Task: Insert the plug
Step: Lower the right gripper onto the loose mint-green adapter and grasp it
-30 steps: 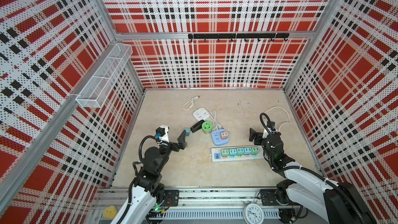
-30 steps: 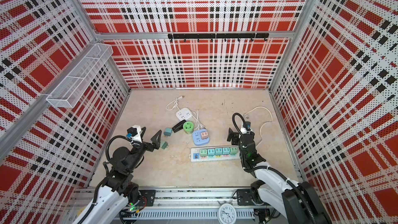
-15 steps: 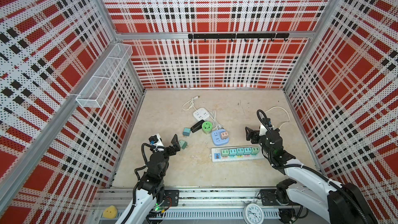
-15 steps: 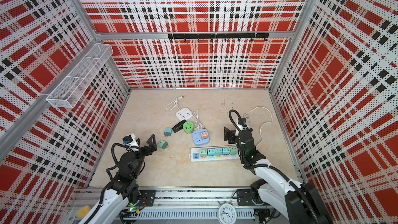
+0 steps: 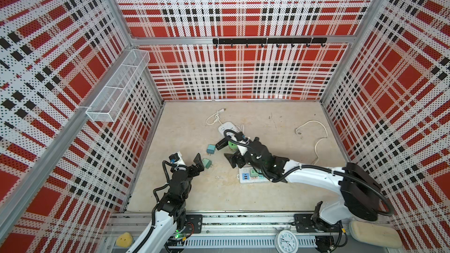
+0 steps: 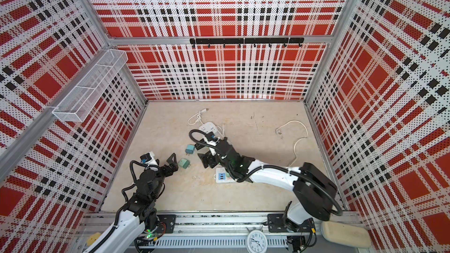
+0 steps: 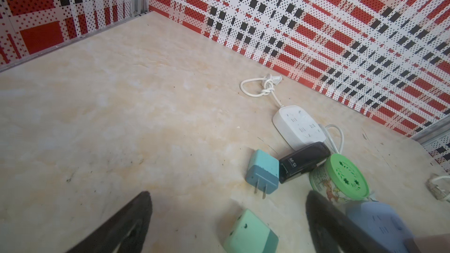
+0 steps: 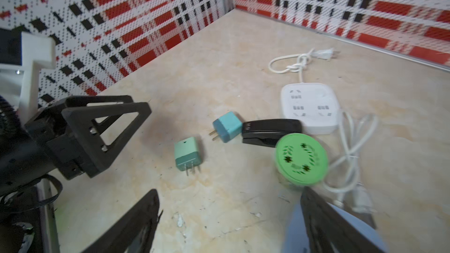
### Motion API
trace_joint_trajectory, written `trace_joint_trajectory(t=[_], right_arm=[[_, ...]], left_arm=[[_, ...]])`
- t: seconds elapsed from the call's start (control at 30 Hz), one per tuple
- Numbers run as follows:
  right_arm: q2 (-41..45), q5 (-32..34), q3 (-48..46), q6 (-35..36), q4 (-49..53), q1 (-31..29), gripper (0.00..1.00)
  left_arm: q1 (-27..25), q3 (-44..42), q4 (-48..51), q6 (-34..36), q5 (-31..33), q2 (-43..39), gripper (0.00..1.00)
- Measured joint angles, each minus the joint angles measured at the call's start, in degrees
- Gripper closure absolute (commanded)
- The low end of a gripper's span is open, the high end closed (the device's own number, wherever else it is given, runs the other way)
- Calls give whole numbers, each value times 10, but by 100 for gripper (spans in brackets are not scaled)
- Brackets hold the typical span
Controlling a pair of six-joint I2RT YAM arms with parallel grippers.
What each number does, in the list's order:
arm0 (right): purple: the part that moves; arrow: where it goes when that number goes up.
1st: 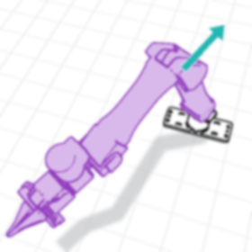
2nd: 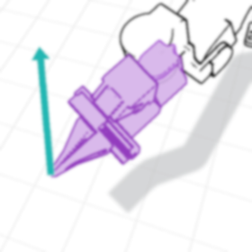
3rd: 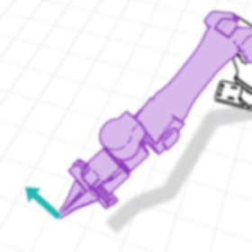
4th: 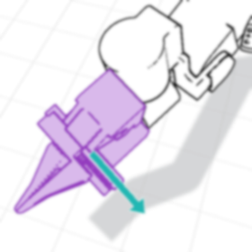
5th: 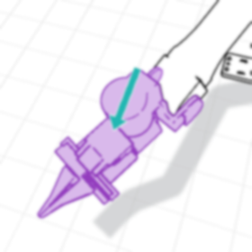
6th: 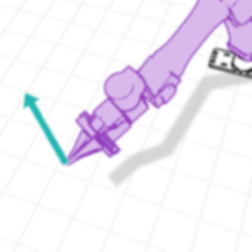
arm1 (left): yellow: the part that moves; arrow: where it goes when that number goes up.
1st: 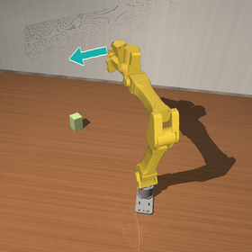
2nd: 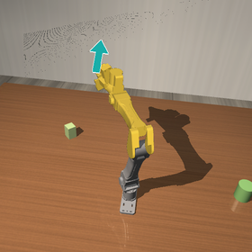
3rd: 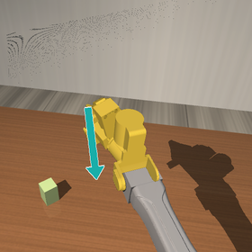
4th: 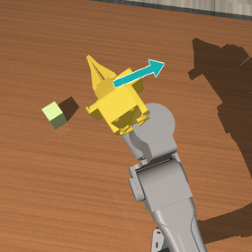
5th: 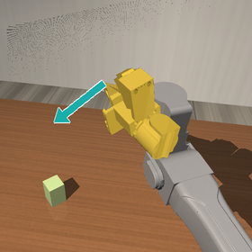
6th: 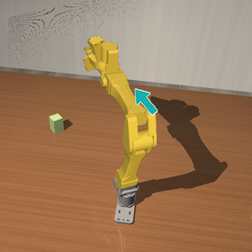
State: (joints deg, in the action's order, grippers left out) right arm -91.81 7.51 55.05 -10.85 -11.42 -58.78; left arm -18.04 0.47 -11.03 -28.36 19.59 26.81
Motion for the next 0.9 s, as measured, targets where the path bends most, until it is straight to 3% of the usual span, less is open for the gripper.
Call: trace_joint_trajectory(t=[0.27, 0.57, 0.9], right_arm=[[-187, -42, 158, 1, 67, -20, 10], [-291, -74, 281, -2, 135, -20, 17], [-377, -128, 353, -14, 176, -24, 25]], left_arm=[[25, 11, 14, -28, 10, 6, 1], [73, 25, 43, -79, 11, 46, 1], [81, 47, 81, -140, 49, 74, 1]])
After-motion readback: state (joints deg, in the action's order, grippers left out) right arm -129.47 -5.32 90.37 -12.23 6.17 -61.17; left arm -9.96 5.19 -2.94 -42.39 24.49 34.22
